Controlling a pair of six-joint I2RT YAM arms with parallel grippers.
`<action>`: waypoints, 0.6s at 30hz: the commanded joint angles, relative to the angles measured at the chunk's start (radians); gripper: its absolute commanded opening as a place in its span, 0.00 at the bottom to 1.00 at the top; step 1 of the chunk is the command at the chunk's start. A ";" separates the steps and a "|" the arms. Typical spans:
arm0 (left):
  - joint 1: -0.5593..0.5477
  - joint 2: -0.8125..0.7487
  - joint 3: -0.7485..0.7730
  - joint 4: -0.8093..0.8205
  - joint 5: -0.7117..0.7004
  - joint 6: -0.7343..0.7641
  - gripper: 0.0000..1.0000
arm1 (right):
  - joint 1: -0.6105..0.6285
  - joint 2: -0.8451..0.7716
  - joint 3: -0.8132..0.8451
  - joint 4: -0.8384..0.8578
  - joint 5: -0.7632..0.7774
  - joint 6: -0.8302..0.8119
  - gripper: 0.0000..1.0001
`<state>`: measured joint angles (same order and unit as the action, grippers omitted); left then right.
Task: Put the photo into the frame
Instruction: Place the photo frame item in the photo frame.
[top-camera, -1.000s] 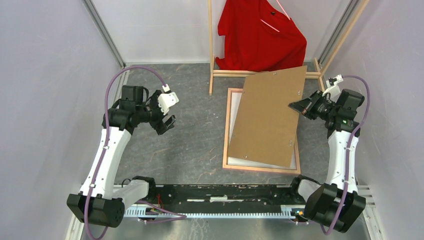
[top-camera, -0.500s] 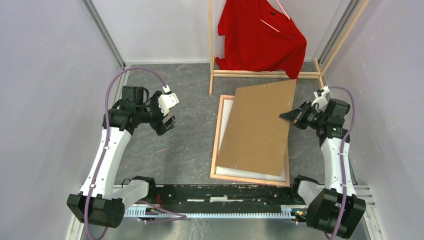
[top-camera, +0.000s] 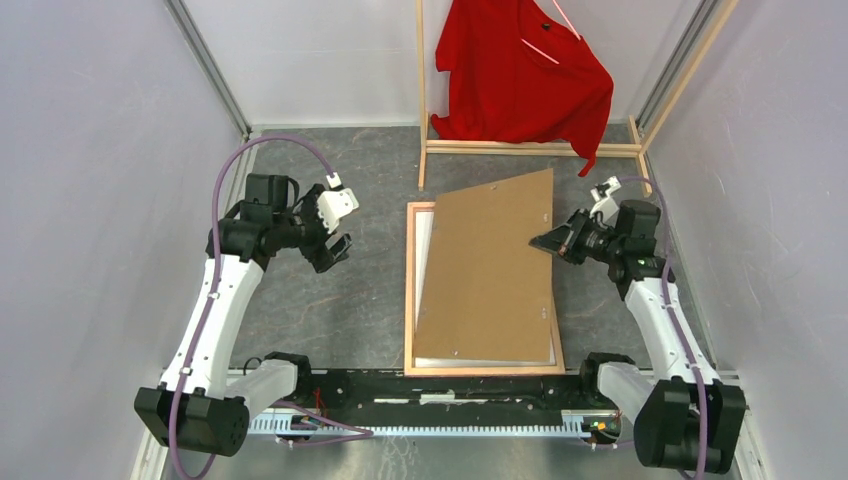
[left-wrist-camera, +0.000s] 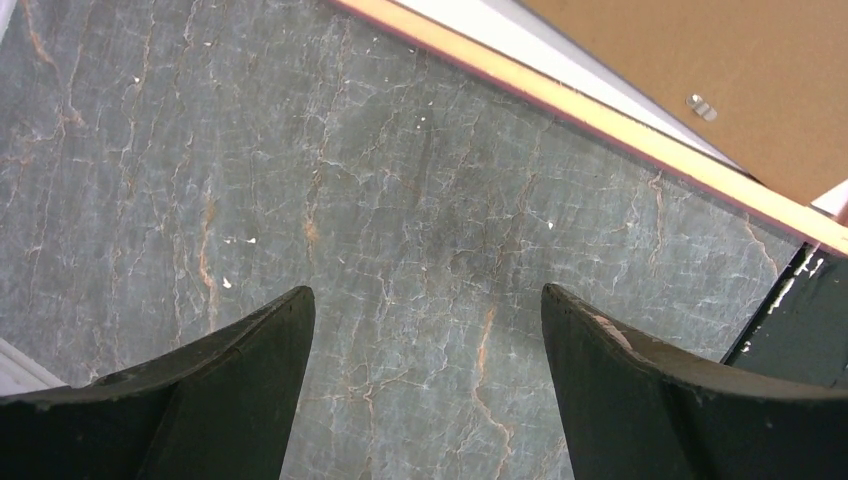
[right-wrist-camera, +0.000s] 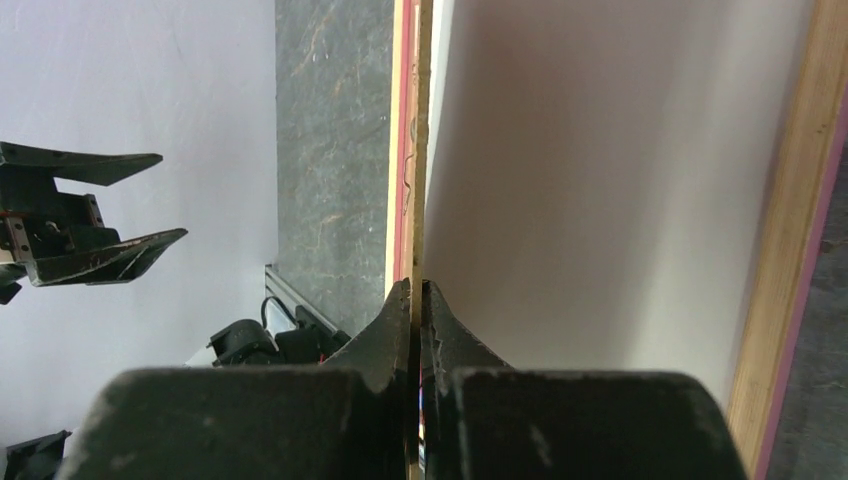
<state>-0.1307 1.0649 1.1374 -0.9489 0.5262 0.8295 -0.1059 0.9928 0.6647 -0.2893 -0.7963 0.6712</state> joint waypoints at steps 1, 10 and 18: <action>-0.003 -0.016 -0.004 -0.003 0.014 0.018 0.89 | 0.067 0.021 -0.025 0.124 0.031 0.036 0.00; -0.003 -0.005 -0.098 0.049 0.019 -0.005 0.86 | 0.176 0.104 -0.023 0.244 0.042 0.106 0.00; -0.005 0.107 -0.259 0.266 -0.165 -0.064 0.74 | 0.235 0.246 0.078 0.243 0.016 0.077 0.00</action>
<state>-0.1307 1.1015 0.9268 -0.8295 0.4686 0.8219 0.0994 1.1942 0.6647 -0.1020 -0.7532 0.7841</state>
